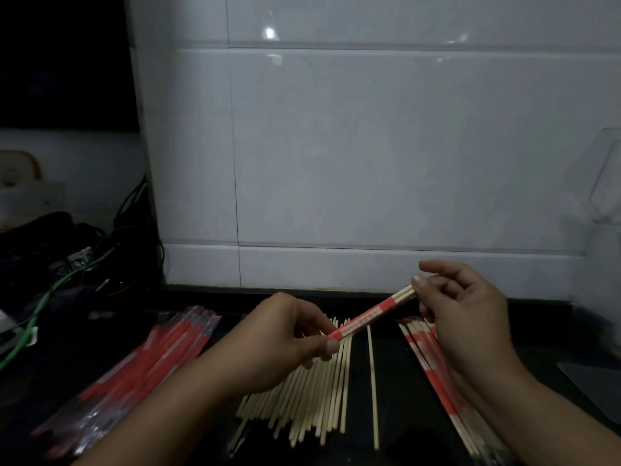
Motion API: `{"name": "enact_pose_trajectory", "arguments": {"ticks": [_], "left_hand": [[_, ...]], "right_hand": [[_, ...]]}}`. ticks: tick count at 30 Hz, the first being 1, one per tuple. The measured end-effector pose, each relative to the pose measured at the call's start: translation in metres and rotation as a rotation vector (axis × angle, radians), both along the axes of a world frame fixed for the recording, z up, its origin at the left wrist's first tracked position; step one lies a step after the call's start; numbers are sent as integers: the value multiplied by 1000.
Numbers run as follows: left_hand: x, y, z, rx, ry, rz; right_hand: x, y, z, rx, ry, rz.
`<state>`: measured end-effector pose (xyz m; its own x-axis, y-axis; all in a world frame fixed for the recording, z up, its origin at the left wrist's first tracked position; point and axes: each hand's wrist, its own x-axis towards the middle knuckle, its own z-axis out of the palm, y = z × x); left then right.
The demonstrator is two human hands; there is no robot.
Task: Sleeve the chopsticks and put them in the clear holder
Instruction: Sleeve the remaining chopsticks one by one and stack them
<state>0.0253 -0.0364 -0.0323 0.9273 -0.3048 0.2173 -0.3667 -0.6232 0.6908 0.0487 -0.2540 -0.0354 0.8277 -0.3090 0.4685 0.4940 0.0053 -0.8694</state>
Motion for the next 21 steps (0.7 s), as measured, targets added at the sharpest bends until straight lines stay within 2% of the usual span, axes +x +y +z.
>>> {"name": "enact_pose_trajectory", "arguments": {"ticks": [3, 6, 9, 13, 16, 19, 21], "left_hand": [[-1, -2, 2, -97, -5, 5], [-1, -4, 3, -297, -52, 42], [-4, -8, 4, -404, -44, 42], [-6, -11, 2, -346, 24, -27], [-9, -12, 5, -329, 27, -67], [-4, -4, 3, -152, -116, 115], [6, 9, 0, 55, -215, 295]], "right_hand": [[0, 2, 5, 98, 69, 69], [-2, 7, 5, 198, 250, 330], [-9, 18, -2, -41, 290, 441], [-16, 21, -2, -159, 215, 394], [-12, 18, 2, -129, 209, 350], [4, -2, 8, -83, 243, 275], [16, -28, 12, -301, 300, 192]]}}
